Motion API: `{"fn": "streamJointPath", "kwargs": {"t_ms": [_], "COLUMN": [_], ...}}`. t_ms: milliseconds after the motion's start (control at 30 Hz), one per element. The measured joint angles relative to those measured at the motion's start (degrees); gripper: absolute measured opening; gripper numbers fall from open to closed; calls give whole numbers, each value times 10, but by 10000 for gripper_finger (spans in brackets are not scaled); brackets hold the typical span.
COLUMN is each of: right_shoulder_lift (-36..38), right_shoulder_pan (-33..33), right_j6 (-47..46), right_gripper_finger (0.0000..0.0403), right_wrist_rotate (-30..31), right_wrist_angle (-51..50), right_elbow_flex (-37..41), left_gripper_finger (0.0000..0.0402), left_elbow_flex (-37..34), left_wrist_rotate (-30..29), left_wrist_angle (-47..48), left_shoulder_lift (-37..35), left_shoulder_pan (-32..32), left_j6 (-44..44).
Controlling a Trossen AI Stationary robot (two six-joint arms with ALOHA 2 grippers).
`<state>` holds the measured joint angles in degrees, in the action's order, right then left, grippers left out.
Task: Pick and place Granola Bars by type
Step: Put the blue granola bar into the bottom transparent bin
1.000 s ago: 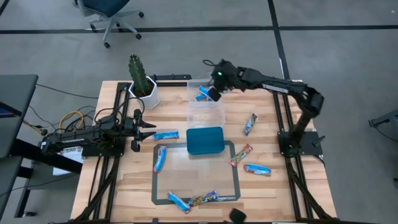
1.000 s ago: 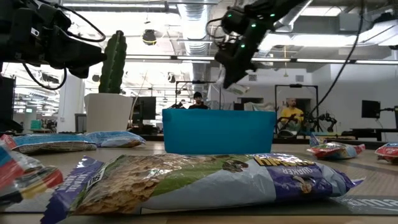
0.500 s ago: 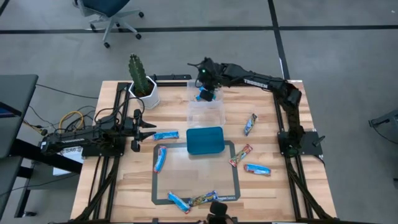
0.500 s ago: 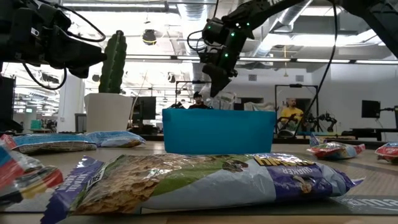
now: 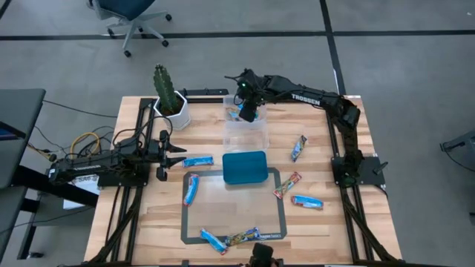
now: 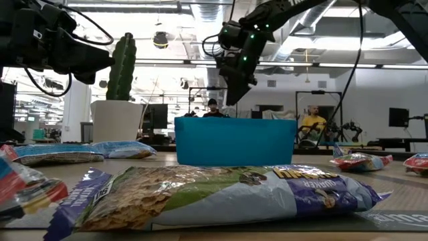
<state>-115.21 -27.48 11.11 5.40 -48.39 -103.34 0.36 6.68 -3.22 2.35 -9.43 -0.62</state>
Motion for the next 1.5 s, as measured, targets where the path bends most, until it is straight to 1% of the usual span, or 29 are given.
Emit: {"fn": "streamJointPath", "kwargs": {"t_ms": [67,133,233,333,433,600,700,833,1000,1133,1233,1300,1400,1500], "right_shoulder_lift": [10,25,48,90,148,259,329,407,475,518,547,563,570,568], "right_shoulder_pan": [-1,0,6,9,17,38,53,77,106,139,162,161,140,115], "right_j6": [0,-2,-2,-2,-10,-52,-97,-187,-318,-395,-445,-488,-558,-593], "right_gripper_finger": [151,156,160,162,161,156,153,153,155,153,153,154,156,158], "right_wrist_rotate": [-63,-108,-114,-114,-112,-111,-97,-41,8,12,20,21,22,23], "right_wrist_angle": [0,-3,-12,-2,20,68,77,41,-68,-132,-137,-128,-102,-73], "right_elbow_flex": [1,1,3,37,99,234,303,376,440,491,532,559,595,624], "left_gripper_finger": [126,126,126,126,126,126,126,126,126,126,126,126,126,126], "left_elbow_flex": [0,0,0,0,0,0,0,0,0,0,0,0,0,0], "left_wrist_rotate": [0,0,0,0,0,0,0,0,0,0,0,0,0,0], "left_wrist_angle": [0,0,0,0,0,0,0,0,0,0,0,0,0,0], "left_shoulder_lift": [0,0,0,0,0,0,0,0,0,0,0,0,0,0], "left_shoulder_pan": [0,0,0,0,0,0,0,0,0,0,0,0,0,0], "left_j6": [0,0,0,0,0,0,0,0,0,0,0,0,0,0]}}
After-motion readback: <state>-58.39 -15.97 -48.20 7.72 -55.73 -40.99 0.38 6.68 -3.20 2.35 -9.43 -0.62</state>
